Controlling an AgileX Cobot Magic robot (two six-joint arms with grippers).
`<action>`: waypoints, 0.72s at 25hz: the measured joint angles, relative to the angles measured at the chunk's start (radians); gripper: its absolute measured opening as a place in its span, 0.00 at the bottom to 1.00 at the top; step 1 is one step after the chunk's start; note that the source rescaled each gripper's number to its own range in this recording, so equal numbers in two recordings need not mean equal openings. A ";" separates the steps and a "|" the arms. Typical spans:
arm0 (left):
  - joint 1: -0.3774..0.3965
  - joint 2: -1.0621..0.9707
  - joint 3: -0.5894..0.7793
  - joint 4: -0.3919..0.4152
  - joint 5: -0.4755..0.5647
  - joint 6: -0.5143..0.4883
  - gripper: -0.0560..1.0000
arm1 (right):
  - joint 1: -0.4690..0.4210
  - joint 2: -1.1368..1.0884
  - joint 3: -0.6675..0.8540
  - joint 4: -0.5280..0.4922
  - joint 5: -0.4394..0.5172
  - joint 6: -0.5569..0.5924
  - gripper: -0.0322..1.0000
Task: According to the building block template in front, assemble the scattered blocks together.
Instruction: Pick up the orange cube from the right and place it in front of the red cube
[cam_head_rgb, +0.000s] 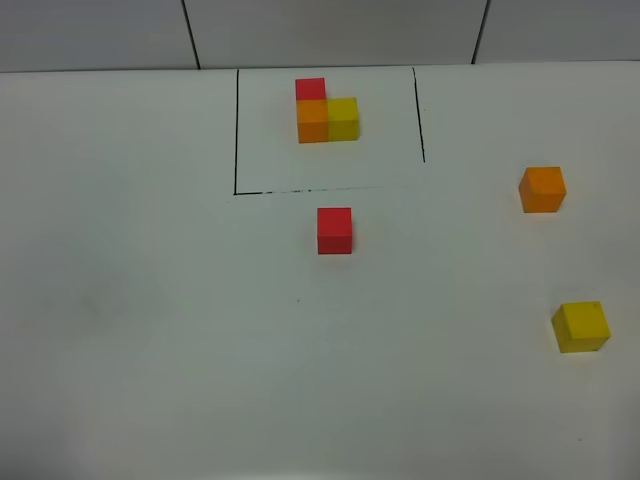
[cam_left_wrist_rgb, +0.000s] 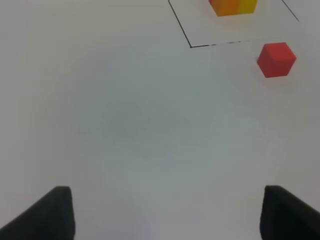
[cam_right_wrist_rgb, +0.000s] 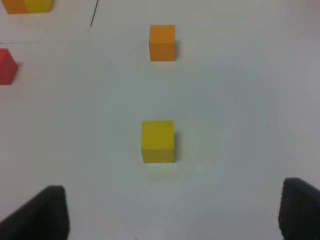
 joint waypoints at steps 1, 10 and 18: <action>0.005 0.000 0.000 0.000 0.000 0.000 0.74 | 0.000 0.000 0.000 0.000 0.000 0.000 0.81; 0.026 0.000 0.000 0.000 0.000 0.001 0.74 | 0.000 0.000 0.000 0.000 0.000 0.000 0.81; 0.058 0.000 0.000 0.000 0.000 0.001 0.74 | 0.000 0.000 0.000 0.000 0.000 0.000 0.81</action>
